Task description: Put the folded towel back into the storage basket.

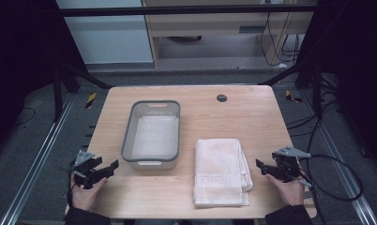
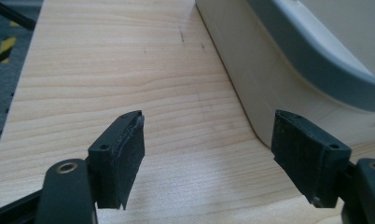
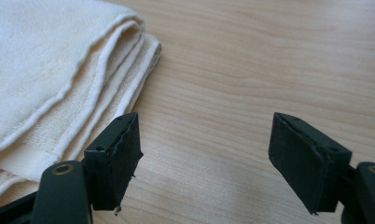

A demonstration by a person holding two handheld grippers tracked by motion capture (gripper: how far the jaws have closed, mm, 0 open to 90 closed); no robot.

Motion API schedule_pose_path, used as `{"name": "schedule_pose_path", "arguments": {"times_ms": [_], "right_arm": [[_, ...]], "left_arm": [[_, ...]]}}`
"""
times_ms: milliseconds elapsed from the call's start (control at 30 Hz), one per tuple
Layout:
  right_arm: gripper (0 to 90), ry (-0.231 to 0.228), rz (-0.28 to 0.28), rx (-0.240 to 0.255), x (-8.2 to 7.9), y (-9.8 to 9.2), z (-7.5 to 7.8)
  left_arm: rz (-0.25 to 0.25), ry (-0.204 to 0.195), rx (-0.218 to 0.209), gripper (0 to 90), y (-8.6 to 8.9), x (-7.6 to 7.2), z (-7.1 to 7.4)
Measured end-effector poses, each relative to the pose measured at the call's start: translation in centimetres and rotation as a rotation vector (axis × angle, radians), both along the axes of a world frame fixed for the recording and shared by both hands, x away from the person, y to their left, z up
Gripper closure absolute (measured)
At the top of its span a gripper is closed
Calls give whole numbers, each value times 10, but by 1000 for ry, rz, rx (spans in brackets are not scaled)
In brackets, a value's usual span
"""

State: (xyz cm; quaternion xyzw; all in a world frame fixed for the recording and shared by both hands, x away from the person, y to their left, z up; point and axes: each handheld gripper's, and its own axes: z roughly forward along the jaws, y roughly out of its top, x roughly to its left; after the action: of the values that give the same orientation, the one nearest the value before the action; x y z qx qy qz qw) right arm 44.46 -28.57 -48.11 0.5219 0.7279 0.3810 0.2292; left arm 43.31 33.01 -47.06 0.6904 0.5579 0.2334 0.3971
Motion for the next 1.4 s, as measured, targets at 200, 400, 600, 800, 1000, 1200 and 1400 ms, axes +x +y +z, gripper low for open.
{"name": "schedule_pose_path", "arguments": {"times_ms": [200,400,600,800,1000,1200,1400], "right_arm": [[261,-41,-17,24,-5,-2,9],[264,-49,-19,33,-6,-2,13],[264,-59,-15,41,-6,-2,17],[272,-61,-10,52,-5,-2,19],[278,-72,-3,63,-4,0,25],[266,-102,17,94,1,4,35],[263,-125,15,113,5,3,43]], "left_arm": [[10,-54,-33,275,-1,-7,9],[11,-80,-52,278,-3,-11,14],[-5,-95,-56,281,-7,-13,19],[-24,-103,-34,247,-13,-12,23],[-28,-116,-43,241,-16,-11,29],[-21,-131,-38,253,-19,-8,37],[-29,-135,-48,264,-24,-4,43]]}}
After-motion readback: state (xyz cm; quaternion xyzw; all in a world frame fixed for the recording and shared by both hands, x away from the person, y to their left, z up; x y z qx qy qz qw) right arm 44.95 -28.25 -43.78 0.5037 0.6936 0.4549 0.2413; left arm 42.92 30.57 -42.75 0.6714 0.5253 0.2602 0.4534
